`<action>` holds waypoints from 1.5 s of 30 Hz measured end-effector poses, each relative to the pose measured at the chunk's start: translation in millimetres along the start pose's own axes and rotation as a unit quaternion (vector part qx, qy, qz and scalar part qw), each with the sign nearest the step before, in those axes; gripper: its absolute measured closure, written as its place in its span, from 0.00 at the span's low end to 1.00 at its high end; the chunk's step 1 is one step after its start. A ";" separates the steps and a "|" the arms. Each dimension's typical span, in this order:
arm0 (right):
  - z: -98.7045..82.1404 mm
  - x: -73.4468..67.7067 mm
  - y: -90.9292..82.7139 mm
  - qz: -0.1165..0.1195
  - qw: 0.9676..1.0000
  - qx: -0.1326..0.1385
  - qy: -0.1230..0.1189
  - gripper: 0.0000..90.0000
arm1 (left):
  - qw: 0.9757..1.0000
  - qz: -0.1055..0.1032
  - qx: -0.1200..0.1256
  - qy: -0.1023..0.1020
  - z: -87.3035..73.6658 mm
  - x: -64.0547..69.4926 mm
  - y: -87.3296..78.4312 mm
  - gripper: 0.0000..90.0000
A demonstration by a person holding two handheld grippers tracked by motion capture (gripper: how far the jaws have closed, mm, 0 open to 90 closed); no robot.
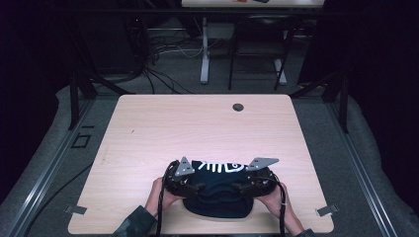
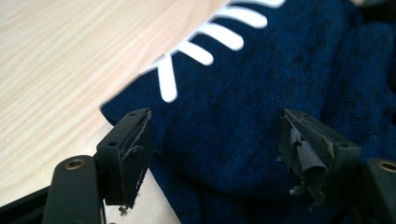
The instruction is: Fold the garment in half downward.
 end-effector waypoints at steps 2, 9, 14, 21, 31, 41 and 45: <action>-4.5 -0.8 3.1 0.002 1.000 -0.009 -0.001 0.34 | 1.000 -0.002 -0.002 0.000 -2.1 0.4 1.0 0.29; -15.2 -4.1 11.5 0.007 0.999 -0.039 -0.016 0.29 | 1.000 0.003 -0.013 0.013 -9.6 6.5 3.9 0.29; -19.4 -3.4 15.0 0.007 0.998 -0.055 -0.025 0.25 | 1.000 0.006 -0.020 0.018 -11.8 8.4 6.5 0.29; -22.4 -2.7 19.0 0.007 0.997 -0.069 -0.034 0.24 | 0.999 0.003 -0.030 0.008 -14.3 7.5 8.8 0.25; -21.6 -1.0 26.0 -0.008 0.996 -0.082 -0.047 0.22 | 0.999 0.011 -0.037 0.000 -15.6 7.3 11.6 0.22; -17.4 9.7 33.0 -0.008 0.996 -0.084 -0.042 0.18 | 0.999 0.014 -0.040 -0.013 -16.1 4.7 16.3 0.19; -14.4 12.9 35.4 -0.008 0.996 -0.086 -0.036 0.17 | 0.999 0.017 -0.039 -0.020 -15.7 2.3 17.6 0.19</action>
Point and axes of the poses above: each handheld gripper's, and its own axes: y roughly forward along the jaws, z roughly out of its top, x roughly to its right, the point moved 6 cm from there along y, roughly forward along the jaws, and after that the axes turned 6 degrees about z, right-handed, at the moved point
